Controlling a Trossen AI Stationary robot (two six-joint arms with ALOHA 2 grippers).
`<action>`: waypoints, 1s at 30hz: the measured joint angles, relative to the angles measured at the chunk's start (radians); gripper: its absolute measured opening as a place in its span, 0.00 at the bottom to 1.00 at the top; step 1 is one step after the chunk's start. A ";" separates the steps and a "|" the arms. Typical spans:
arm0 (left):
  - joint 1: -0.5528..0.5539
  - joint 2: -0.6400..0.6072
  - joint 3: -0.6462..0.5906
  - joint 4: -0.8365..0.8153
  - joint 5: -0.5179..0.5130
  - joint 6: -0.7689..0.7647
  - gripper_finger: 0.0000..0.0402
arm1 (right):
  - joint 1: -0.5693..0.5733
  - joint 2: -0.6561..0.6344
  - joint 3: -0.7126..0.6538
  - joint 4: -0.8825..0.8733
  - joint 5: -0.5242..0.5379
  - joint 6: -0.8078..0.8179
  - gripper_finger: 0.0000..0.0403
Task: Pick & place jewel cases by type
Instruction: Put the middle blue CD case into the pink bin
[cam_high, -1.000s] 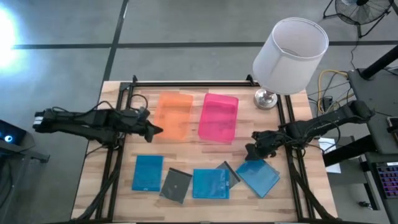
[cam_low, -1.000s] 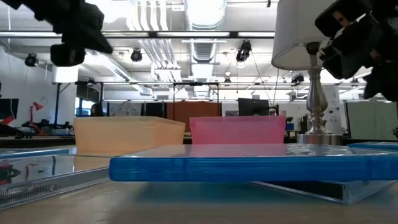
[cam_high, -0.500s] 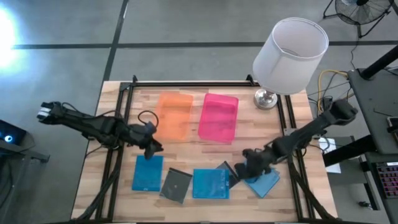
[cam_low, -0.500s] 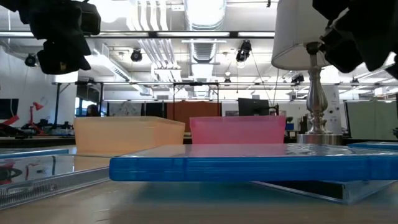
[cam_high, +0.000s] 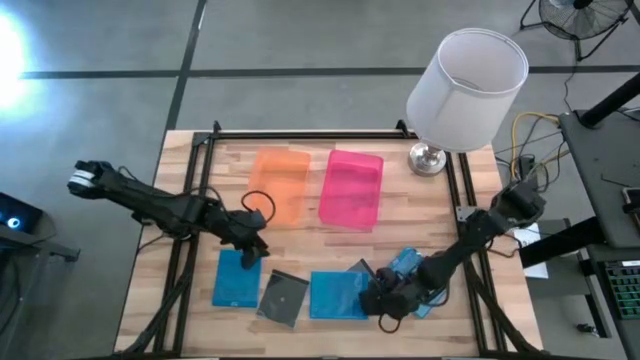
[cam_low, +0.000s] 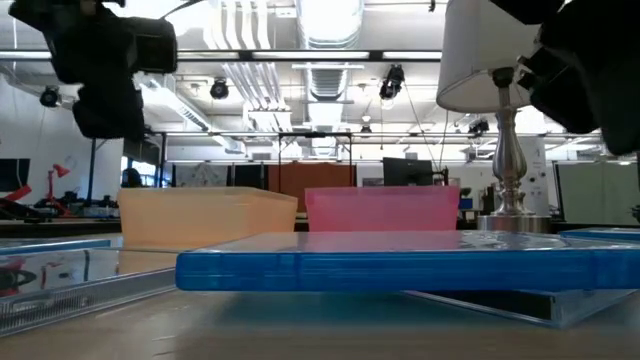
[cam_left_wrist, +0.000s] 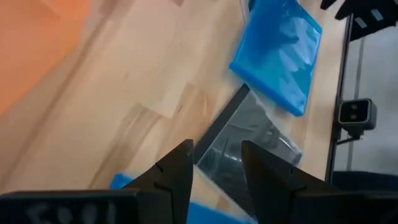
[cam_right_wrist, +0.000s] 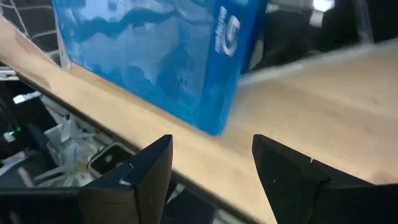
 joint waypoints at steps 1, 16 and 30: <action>-0.002 0.026 0.001 0.029 0.000 -0.007 0.29 | 0.005 0.013 0.003 0.000 0.018 0.000 0.54; -0.073 0.419 0.246 0.100 -0.001 -0.015 0.29 | 0.146 0.136 -0.013 0.131 0.293 0.132 0.54; -0.111 0.655 0.354 0.044 0.001 -0.041 0.29 | 0.147 0.165 0.075 -0.001 0.413 0.202 0.54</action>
